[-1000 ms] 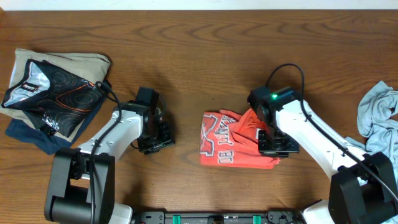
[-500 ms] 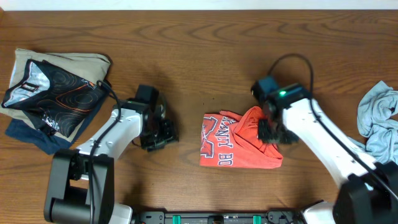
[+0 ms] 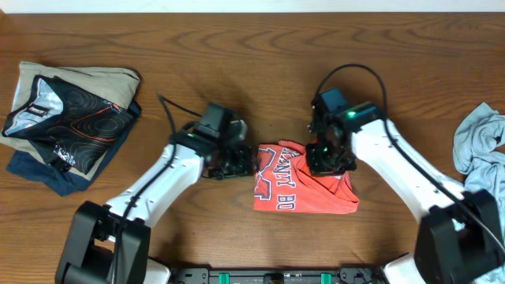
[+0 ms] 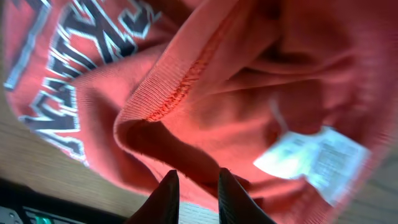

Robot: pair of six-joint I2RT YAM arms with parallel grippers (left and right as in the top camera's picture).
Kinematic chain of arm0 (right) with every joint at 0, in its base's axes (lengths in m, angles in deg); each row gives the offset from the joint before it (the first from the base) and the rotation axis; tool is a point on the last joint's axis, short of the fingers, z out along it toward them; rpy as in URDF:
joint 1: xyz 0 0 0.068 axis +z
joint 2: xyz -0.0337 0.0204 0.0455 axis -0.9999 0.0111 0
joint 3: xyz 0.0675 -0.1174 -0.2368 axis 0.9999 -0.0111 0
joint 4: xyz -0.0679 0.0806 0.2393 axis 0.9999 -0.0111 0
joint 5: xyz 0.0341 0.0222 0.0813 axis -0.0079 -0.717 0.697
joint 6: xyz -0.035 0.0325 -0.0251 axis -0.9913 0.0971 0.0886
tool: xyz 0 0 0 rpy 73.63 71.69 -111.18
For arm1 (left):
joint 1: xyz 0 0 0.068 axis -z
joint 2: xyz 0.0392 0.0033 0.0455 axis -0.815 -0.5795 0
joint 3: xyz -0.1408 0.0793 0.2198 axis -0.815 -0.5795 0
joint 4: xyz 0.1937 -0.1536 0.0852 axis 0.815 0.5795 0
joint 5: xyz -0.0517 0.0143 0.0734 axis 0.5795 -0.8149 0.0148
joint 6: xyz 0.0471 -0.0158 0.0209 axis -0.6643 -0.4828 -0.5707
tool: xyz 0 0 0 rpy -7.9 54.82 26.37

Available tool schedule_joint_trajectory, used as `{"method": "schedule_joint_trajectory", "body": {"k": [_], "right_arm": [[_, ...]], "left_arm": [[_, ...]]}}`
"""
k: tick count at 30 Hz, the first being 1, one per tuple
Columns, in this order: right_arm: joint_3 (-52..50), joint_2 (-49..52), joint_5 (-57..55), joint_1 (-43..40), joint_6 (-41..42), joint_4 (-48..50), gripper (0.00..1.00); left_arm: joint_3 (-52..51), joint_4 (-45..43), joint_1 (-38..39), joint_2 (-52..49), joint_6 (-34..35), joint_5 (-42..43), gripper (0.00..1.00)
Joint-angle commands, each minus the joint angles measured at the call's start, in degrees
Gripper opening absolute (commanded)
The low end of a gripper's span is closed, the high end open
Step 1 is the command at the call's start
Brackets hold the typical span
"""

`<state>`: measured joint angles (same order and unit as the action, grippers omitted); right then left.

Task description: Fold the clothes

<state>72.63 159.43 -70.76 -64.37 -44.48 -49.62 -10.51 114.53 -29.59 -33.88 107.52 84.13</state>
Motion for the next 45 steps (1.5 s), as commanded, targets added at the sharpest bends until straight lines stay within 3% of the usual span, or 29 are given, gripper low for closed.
{"method": "schedule_joint_trajectory", "body": {"k": [1,3,5,7,11,17,20,26,29,38,45], "right_arm": [[-0.42,1.81,1.86,1.38,-1.31,0.59,0.20],[-0.44,2.58,1.86,1.97,-1.46,0.83,0.23],[-0.46,3.19,1.86,2.56,-1.64,0.81,0.33],[-0.46,3.74,1.86,2.91,-1.64,0.76,0.35],[-0.46,4.57,1.81,3.21,-1.66,1.22,0.27],[-0.46,4.76,1.86,3.19,-2.08,0.87,0.01],[-0.44,4.72,-0.02,2.43,-3.37,-1.22,0.01],[-0.44,4.31,-14.82,-4.22,7.37,-9.01,0.01],[-0.46,4.33,-18.43,-6.82,7.69,-11.67,0.01],[-0.11,3.96,-15.76,-6.93,3.85,-11.82,0.05],[2.93,-1.86,-3.45,-7.56,-4.28,-5.99,0.09]], "left_arm": [[0.90,-0.07,2.27,0.11,-0.57,-3.69,0.57],[0.90,-0.07,3.48,-0.17,0.15,-4.35,0.57],[0.87,-0.20,4.50,-0.72,0.98,-5.22,0.57],[0.85,-0.42,5.31,-1.29,1.20,-5.68,0.57],[0.85,-0.87,6.51,-3.39,1.22,-5.64,0.57],[0.79,-1.68,7.85,-6.56,1.95,-5.66,0.57],[0.79,-2.12,7.98,-7.98,2.73,-5.64,0.57],[0.79,-2.12,7.98,-9.73,2.73,-5.64,0.58],[0.79,-2.16,7.98,-9.73,2.73,-5.64,0.58],[0.79,-1.70,7.98,-9.70,2.69,-5.44,0.58],[0.81,-1.68,7.82,-9.70,2.69,-5.44,0.58]]}}
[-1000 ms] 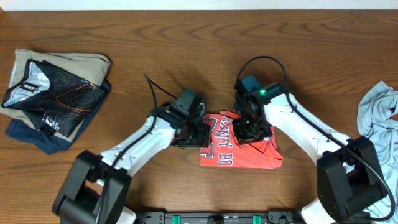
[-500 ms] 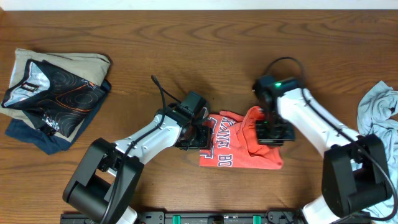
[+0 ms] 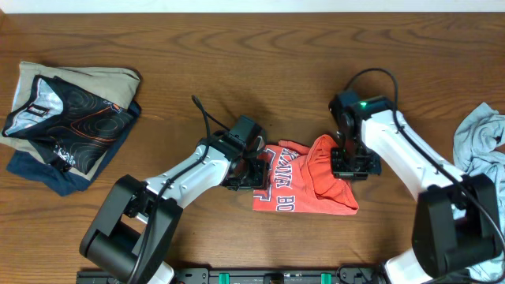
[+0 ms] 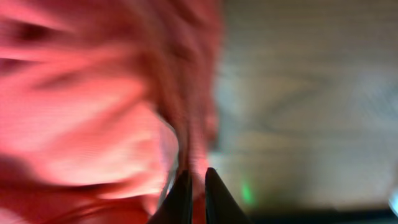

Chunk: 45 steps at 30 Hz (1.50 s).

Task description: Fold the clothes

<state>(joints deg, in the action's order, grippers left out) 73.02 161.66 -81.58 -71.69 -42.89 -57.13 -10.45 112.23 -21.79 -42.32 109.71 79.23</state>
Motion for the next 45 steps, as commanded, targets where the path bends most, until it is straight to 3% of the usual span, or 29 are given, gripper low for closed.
{"method": "schedule_joint_trajectory", "body": {"k": [1,7,14,24,25,26,28,30,34,39,42,45], "right_arm": [[2.56,-5.07,10.64,-0.22,-8.37,3.10,0.11],[2.14,-5.14,16.26,2.12,-11.43,5.86,0.22],[0.55,-0.83,16.09,6.80,-9.22,9.40,0.23],[0.55,3.34,16.00,7.96,-8.59,10.80,0.17],[0.55,3.32,16.00,7.87,-8.59,10.80,0.13],[0.55,3.32,16.04,7.78,-8.59,10.75,0.01],[0.57,3.32,16.04,7.32,-8.90,9.90,0.01],[0.57,2.99,13.77,6.21,-8.07,7.89,0.01],[0.52,2.80,-2.10,2.62,1.84,1.70,0.01],[-1.29,2.91,-7.56,0.98,1.95,0.98,0.01],[-2.45,2.91,-7.91,1.03,1.95,2.03,0.16],[-2.49,2.86,-11.17,0.66,2.99,2.01,0.21]], "left_arm": [[0.72,0.61,0.02,-1.27,0.50,-0.55,0.58],[0.72,0.61,0.02,-1.29,0.50,-0.57,0.58],[0.72,0.61,0.02,-1.29,0.50,-0.55,0.64],[0.72,1.05,0.02,-1.29,0.50,-0.55,0.66],[0.72,1.14,0.02,-1.29,0.50,-0.55,0.66],[0.72,1.36,0.02,-1.27,0.50,-0.55,0.66],[0.72,1.81,0.02,-1.29,0.48,-0.57,0.66],[0.72,2.23,0.02,-1.29,0.48,-0.57,0.66],[0.72,2.38,0.02,-1.29,0.48,-0.55,0.66],[0.72,2.36,0.02,-1.29,0.48,-0.55,0.66],[0.72,2.45,0.02,-1.27,0.48,-0.52,0.66],[0.76,2.97,0.00,-0.74,0.20,-0.52,0.66]]}}
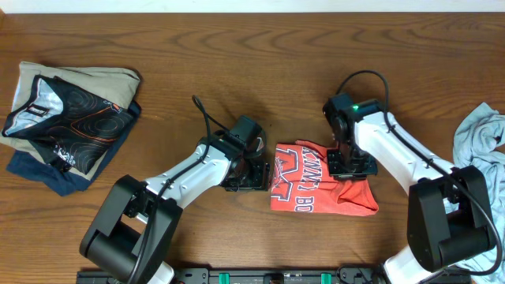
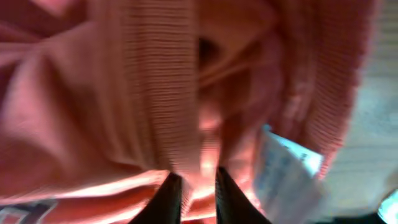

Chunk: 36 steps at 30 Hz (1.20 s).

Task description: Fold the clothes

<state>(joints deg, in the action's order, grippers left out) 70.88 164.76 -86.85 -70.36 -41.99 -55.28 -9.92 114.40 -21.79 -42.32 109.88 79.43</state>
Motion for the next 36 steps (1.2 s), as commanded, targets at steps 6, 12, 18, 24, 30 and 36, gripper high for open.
{"method": "schedule_joint_trajectory", "body": {"k": [6,12,18,24,30,36], "right_arm": [[2.99,-0.83,-10.86,-3.78,6.62,-3.78,0.23],[6.36,-6.97,-3.30,-7.10,1.77,-4.09,0.24],[6.27,-10.71,15.04,-6.23,-10.95,-6.75,0.25],[4.11,-10.64,21.14,-3.56,-13.11,-9.44,0.25],[-0.35,-10.64,24.11,0.17,-12.92,-8.39,0.24],[-5.81,-10.64,25.18,3.28,-10.75,-3.02,0.24]], "left_arm": [[1.77,0.76,-0.07,3.08,-1.68,-0.96,0.66],[2.47,-6.58,-0.35,5.46,-1.68,-0.96,0.66],[2.47,-17.42,-0.37,4.70,-4.50,-1.01,0.66],[2.47,-25.14,-0.37,1.77,-5.38,-3.39,0.66],[3.04,-28.28,-0.35,-3.21,-5.46,-3.34,0.66],[4.17,-29.00,-0.35,-7.50,-6.69,-3.34,0.65]]}}
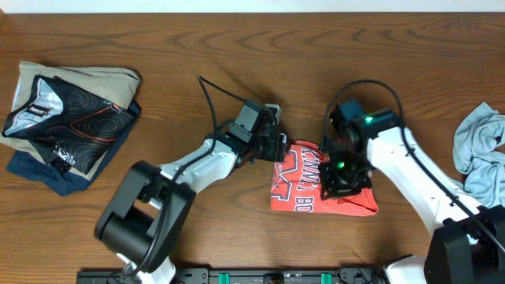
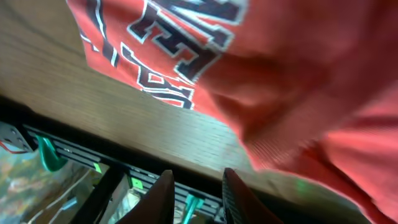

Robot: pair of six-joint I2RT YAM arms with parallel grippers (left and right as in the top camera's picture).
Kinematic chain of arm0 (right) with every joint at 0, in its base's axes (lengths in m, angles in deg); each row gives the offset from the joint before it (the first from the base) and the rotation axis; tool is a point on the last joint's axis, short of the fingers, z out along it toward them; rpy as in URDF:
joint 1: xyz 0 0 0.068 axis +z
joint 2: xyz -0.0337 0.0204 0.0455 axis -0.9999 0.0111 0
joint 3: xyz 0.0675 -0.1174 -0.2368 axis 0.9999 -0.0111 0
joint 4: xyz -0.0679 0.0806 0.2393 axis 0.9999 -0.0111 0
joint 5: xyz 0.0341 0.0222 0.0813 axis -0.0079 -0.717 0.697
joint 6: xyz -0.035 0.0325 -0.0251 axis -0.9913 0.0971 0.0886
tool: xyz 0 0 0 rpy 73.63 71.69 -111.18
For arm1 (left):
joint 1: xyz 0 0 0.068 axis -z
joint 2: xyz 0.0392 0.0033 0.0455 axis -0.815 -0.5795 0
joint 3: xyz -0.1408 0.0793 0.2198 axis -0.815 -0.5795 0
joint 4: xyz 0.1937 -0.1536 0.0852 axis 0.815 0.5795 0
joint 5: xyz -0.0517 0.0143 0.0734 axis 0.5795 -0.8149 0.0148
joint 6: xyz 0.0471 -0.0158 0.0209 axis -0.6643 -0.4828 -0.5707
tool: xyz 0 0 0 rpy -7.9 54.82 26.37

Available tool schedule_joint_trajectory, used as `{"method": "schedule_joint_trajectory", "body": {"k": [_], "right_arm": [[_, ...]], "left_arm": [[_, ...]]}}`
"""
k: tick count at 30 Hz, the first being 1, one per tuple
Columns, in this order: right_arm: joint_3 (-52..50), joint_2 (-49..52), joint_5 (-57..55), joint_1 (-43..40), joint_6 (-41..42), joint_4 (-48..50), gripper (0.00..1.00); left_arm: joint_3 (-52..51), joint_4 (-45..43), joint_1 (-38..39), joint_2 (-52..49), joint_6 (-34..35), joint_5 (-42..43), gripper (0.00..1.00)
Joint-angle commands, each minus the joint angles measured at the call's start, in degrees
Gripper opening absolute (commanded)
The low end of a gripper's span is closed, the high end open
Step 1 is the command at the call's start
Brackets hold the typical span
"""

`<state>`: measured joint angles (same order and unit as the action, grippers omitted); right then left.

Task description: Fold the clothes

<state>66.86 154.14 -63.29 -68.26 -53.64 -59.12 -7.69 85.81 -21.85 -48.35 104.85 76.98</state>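
A red shirt with dark lettering (image 1: 304, 185) lies folded into a small rectangle on the wooden table (image 1: 237, 63). My right gripper (image 1: 332, 188) hangs just over the shirt's middle. In the right wrist view the gripper (image 2: 198, 194) is open and holds nothing. There the shirt (image 2: 261, 68) spreads above the fingers, toward the table's front edge. My left gripper (image 1: 278, 147) is at the shirt's top left corner. Its jaws are too dark and small to read.
A pile of folded clothes (image 1: 67, 118) with a black patterned top sits at the far left. A crumpled light blue garment (image 1: 477, 150) lies at the right edge. A black rail (image 2: 93, 168) runs below the table's front edge.
My right gripper went from the shirt's upper right part, its jaws close on fabric, to over the middle, open and empty. My left gripper went from the left edge to the top left corner.
The shirt first lay a little further left, with my right gripper at its upper right fabric. Then a bunch of that fabric stood raised in the shut gripper. After that the shirt lay flatter and further right. Now the right gripper is off it.
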Motion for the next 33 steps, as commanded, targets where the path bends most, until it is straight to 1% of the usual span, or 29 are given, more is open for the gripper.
{"method": "schedule_joint_trajectory", "body": {"k": [1,6,8,11,14,17,19,23,25,27,29,32,33], "right_arm": [[-3.32,-0.02,1.53,1.49,1.75,3.02,0.24],[-9.70,-0.02,-0.24,1.42,4.50,14.27,0.24],[-12.55,-0.02,-3.39,1.40,6.56,19.30,0.27],[-15.43,-0.02,-9.90,1.20,10.01,23.71,0.32],[-16.04,0.00,-18.34,0.07,11.89,25.14,0.33],[-16.04,0.00,-25.92,-1.88,11.82,28.33,0.34],[-16.02,0.00,-29.22,-3.21,9.70,32.17,0.30],[-15.69,-0.02,-27.89,-4.59,-0.04,39.69,0.26],[-14.97,-0.07,-26.69,-4.52,-1.16,39.26,0.27],[-14.23,-0.52,-25.07,-4.55,-1.07,37.59,0.30],[-13.11,-1.99,-24.50,-4.55,-0.17,35.56,0.30],[-9.79,-5.77,-22.95,-4.55,1.09,33.18,0.36],[-8.52,-7.06,-21.62,-4.55,1.07,33.14,0.36]], "left_arm": [[1.95,-0.33,-0.28,-2.01,-1.77,-0.90,0.65],[1.95,2.80,-0.24,-3.58,-1.77,-0.90,0.65],[1.84,4.98,-0.24,-3.74,-1.77,-0.90,0.65],[1.84,9.99,-0.24,-3.74,-1.77,-0.90,0.66],[1.84,16.28,-0.24,-3.74,-1.75,-0.90,0.65],[1.84,23.56,-0.17,-3.74,-1.49,-0.83,0.65],[1.84,28.06,-0.11,-3.74,-1.51,-0.85,0.65],[1.86,34.05,-0.22,-3.17,-1.62,-0.90,0.65],[2.01,34.12,-0.52,-1.70,-2.49,-0.98,0.65],[2.80,33.24,-1.07,0.59,-3.72,-2.80,0.65],[4.22,32.09,-1.90,3.45,-4.72,-6.49,0.65],[6.45,30.64,-3.23,6.78,-4.79,-11.28,0.67],[7.19,30.45,-3.80,7.67,-4.79,-12.17,0.69]]}}
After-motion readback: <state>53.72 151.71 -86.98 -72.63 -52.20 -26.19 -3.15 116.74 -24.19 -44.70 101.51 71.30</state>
